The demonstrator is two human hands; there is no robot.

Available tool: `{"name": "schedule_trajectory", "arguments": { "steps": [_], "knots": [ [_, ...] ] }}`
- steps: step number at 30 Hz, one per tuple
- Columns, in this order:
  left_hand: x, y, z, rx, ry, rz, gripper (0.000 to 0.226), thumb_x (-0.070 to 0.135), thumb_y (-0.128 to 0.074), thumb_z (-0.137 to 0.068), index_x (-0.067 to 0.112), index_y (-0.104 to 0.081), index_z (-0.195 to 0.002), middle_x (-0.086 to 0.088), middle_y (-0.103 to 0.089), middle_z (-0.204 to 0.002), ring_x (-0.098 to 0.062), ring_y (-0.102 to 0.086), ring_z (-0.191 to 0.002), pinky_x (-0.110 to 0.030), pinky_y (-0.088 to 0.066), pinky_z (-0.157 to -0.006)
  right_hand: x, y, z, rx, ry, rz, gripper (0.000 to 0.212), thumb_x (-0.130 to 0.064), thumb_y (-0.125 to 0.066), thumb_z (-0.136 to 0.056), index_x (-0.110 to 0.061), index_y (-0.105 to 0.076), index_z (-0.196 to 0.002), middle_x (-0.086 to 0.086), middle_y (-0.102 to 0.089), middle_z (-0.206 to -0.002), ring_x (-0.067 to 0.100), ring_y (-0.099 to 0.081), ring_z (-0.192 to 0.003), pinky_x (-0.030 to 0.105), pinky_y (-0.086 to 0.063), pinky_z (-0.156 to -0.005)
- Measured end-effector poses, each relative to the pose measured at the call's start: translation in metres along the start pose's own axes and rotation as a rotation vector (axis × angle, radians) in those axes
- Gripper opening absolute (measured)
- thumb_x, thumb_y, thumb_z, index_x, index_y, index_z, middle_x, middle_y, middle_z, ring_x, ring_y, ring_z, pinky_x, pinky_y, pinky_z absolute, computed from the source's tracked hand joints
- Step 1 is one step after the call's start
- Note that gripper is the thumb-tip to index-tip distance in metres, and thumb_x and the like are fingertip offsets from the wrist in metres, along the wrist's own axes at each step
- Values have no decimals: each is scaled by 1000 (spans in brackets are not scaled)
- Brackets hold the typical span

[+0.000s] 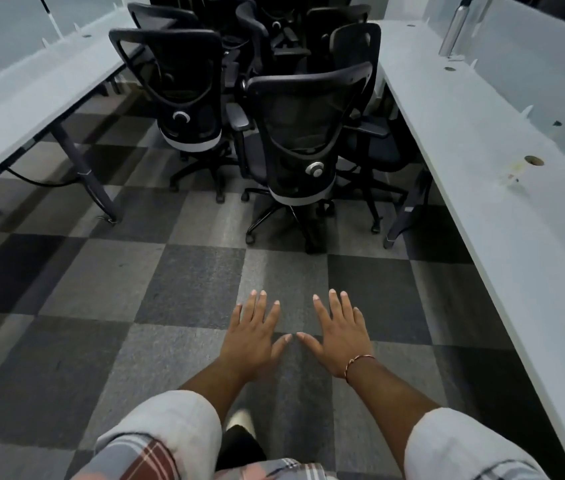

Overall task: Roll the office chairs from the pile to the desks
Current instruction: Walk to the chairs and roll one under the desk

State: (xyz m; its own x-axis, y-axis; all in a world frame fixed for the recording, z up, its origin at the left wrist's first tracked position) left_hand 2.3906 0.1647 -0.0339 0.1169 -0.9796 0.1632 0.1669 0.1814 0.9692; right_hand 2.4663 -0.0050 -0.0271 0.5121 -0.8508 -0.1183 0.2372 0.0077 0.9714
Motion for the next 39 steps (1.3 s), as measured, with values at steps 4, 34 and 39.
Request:
{"name": "schedule_trajectory", "arguments": {
  "steps": [4, 34, 39],
  "knots": [
    [-23, 9, -70, -3, -21, -16, 103, 78, 19, -77, 21, 0, -161, -12, 11, -168, -27, 20, -152, -45, 13, -120, 8, 10, -73, 1, -6, 16, 97, -79, 6, -75, -27, 3, -158, 12, 5, -165, 31, 11, -151, 51, -8, -122],
    [-112, 179, -568, 259, -209, -150, 84, 49, -55, -89, 16, -21, -159, -19, -11, -166, -33, 2, -154, -51, -3, -123, 100, 172, -547, 257, -68, -15, 76, -61, -41, -94, -22, -20, -157, 15, -15, -163, 33, -8, -151, 49, -18, -120],
    [-102, 221, -617, 465, -198, -136, 88, 37, -61, -80, 10, -27, -157, -22, -16, -164, -37, -6, -154, -55, -13, -123, 120, 216, -601, 501, 88, -13, 63, -34, -68, -82, -13, -49, -138, 17, -48, -144, 35, -42, -135, 51, -41, -106]
  ]
}}
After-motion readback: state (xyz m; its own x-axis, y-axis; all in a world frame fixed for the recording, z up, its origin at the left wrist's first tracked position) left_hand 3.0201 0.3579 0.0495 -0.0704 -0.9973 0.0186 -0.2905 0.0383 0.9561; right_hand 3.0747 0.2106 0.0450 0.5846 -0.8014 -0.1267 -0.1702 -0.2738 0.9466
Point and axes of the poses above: each hand's wrist, its own z-axis away from the middle knuckle, its own y-axis out of the back of the hand, x = y × z, the point moved 4 cm from there along -z, towards the middle knuckle
